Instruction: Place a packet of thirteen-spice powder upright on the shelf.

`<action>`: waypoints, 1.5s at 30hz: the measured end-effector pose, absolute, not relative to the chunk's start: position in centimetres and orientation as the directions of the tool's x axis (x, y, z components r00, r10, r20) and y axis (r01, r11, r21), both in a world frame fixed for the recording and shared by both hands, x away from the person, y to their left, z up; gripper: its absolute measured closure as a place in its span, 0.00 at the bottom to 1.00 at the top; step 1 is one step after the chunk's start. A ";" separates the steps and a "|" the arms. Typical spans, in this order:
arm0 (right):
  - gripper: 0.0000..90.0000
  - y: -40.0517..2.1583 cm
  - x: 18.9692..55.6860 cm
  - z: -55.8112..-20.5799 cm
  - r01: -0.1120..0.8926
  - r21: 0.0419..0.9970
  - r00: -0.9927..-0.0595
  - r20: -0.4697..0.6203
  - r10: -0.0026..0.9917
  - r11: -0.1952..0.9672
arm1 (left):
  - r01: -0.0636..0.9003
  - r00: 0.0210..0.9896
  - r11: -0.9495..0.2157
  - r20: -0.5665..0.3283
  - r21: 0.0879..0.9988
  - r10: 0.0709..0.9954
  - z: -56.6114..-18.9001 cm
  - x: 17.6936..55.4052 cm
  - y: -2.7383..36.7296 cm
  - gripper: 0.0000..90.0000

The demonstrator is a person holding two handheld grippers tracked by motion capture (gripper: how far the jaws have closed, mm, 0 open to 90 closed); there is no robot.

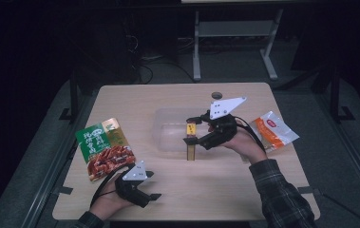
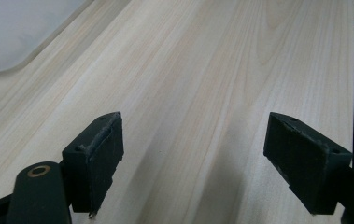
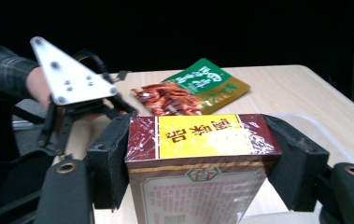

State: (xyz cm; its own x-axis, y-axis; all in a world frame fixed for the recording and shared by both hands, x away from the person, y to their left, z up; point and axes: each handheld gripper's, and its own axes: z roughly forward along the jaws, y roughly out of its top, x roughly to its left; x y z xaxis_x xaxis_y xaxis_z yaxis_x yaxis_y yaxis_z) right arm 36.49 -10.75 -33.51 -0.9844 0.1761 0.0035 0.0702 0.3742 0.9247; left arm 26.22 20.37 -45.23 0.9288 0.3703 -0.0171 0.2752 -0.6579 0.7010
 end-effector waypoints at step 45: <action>0.34 -10.6 46.4 -36.4 0.122 0.914 -0.977 0.041 0.211 0.388 | 0.297 0.930 -0.652 -0.055 0.698 0.365 -45.6 25.8 20.3 0.22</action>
State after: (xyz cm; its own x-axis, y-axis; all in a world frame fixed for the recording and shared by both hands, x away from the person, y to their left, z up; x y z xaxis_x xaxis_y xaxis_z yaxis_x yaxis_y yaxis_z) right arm 46.39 -10.63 -36.43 -0.9766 0.2109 0.0411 0.1222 0.3879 0.9136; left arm 25.84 20.34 -45.58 0.9296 0.3645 -0.0546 0.2965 -0.6516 0.6982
